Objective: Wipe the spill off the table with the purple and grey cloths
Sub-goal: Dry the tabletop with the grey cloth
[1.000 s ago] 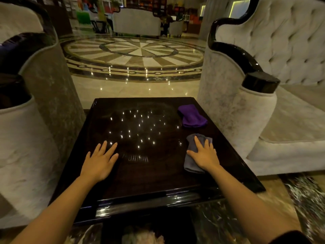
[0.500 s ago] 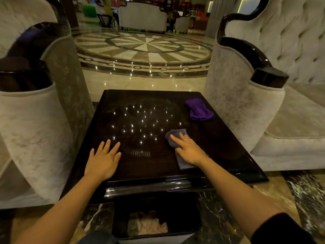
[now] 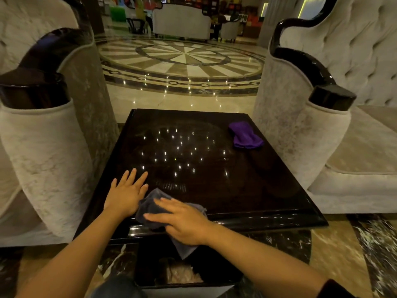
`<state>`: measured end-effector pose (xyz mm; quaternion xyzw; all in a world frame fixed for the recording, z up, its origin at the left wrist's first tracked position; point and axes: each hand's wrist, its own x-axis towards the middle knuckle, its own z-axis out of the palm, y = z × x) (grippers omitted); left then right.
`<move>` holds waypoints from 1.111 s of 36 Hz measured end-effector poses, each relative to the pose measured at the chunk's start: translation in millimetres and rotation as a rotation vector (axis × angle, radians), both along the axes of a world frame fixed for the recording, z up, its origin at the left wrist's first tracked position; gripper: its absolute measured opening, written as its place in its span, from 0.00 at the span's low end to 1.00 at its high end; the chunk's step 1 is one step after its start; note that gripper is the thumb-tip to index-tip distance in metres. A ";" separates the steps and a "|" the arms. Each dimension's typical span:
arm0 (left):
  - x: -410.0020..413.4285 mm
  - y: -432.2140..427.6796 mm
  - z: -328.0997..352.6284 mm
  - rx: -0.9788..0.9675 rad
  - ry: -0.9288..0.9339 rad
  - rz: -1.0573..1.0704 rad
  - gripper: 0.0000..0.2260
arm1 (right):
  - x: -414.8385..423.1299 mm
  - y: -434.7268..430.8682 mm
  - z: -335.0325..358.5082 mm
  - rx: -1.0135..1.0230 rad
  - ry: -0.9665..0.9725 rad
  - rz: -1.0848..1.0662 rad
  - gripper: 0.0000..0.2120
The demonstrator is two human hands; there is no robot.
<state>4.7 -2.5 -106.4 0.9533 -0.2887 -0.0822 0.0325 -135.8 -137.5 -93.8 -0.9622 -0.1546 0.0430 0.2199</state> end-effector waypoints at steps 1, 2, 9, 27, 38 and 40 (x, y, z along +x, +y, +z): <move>0.2 0.4 0.4 0.012 0.003 -0.002 0.24 | -1.4 0.9 1.3 0.017 -0.002 0.015 0.24; 0.6 0.3 0.7 0.022 0.003 -0.003 0.25 | -2.7 0.7 3.4 0.041 -0.007 0.022 0.24; 1.3 0.4 -2.3 -0.048 0.015 0.030 0.23 | -0.4 -56.4 48.2 0.264 -0.198 -0.273 0.26; 0.9 0.5 -3.3 -0.064 0.017 0.034 0.23 | 47.6 -221.8 1.0 -0.219 0.143 -0.798 0.29; 0.3 0.0 -2.6 -0.061 0.029 0.046 0.23 | 108.9 -166.0 1.3 -0.177 0.101 -0.629 0.26; 0.6 -0.1 -2.5 -0.053 0.028 0.046 0.23 | 118.8 -147.3 1.1 -0.160 0.086 -0.570 0.25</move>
